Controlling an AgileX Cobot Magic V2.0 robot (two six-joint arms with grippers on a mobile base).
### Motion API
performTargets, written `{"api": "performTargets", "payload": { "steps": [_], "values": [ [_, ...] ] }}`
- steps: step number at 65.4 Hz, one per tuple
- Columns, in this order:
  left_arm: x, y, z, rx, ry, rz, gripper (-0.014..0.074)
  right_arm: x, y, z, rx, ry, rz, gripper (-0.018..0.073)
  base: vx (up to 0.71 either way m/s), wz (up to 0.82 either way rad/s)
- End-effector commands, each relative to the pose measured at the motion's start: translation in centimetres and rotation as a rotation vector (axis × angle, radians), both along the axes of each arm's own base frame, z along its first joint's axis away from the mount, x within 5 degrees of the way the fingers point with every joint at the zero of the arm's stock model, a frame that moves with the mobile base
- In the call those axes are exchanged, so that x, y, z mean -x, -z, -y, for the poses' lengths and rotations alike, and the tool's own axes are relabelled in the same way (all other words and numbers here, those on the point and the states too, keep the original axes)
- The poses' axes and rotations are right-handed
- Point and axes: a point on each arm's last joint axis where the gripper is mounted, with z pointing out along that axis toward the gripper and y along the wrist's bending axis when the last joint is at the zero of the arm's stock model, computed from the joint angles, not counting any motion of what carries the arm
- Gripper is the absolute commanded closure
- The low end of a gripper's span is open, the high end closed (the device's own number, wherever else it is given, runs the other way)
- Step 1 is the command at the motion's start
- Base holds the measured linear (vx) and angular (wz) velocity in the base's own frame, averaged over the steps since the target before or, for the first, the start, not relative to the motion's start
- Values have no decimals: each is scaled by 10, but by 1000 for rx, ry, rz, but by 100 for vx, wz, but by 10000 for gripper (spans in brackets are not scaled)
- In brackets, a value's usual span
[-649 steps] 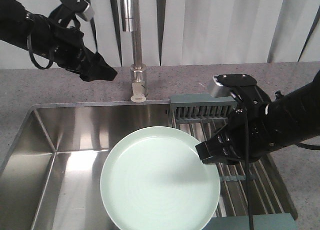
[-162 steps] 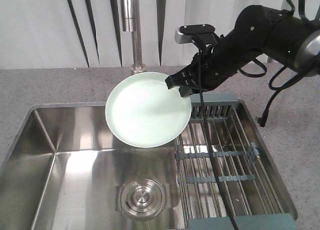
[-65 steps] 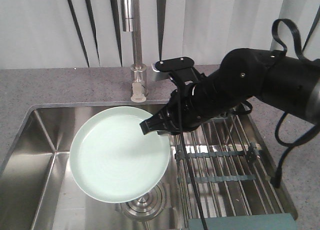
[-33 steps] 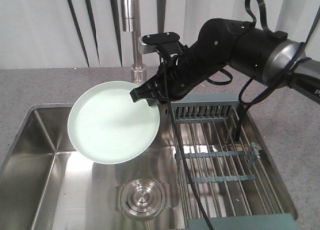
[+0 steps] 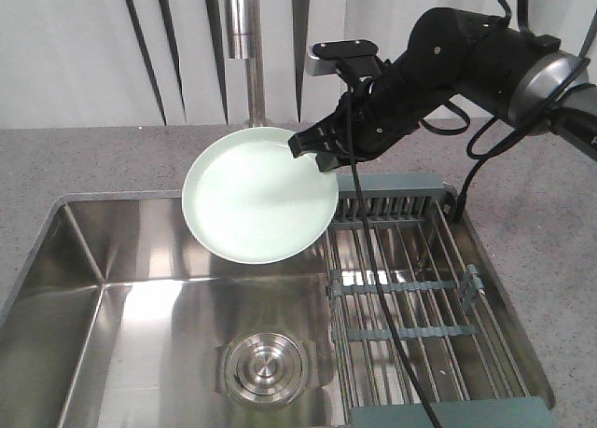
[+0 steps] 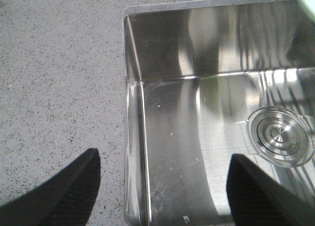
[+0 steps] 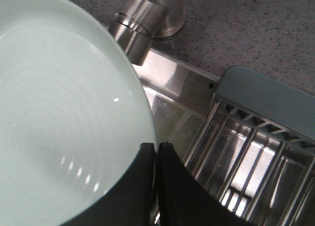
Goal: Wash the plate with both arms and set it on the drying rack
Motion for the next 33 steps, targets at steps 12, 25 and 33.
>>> {"api": "performTargets", "payload": {
  "steps": [12,25,33],
  "values": [
    [-4,-11,1,10,10,74,95,17,-44,27,-37,51,124,561,0,0],
    [-4,-11,1,10,10,74,95,37,-43,51,-6,90,111,561,0,0],
    [-4,-11,1,10,10,74,95,52,-42,62,15,104,101,561,0,0]
  ]
}}
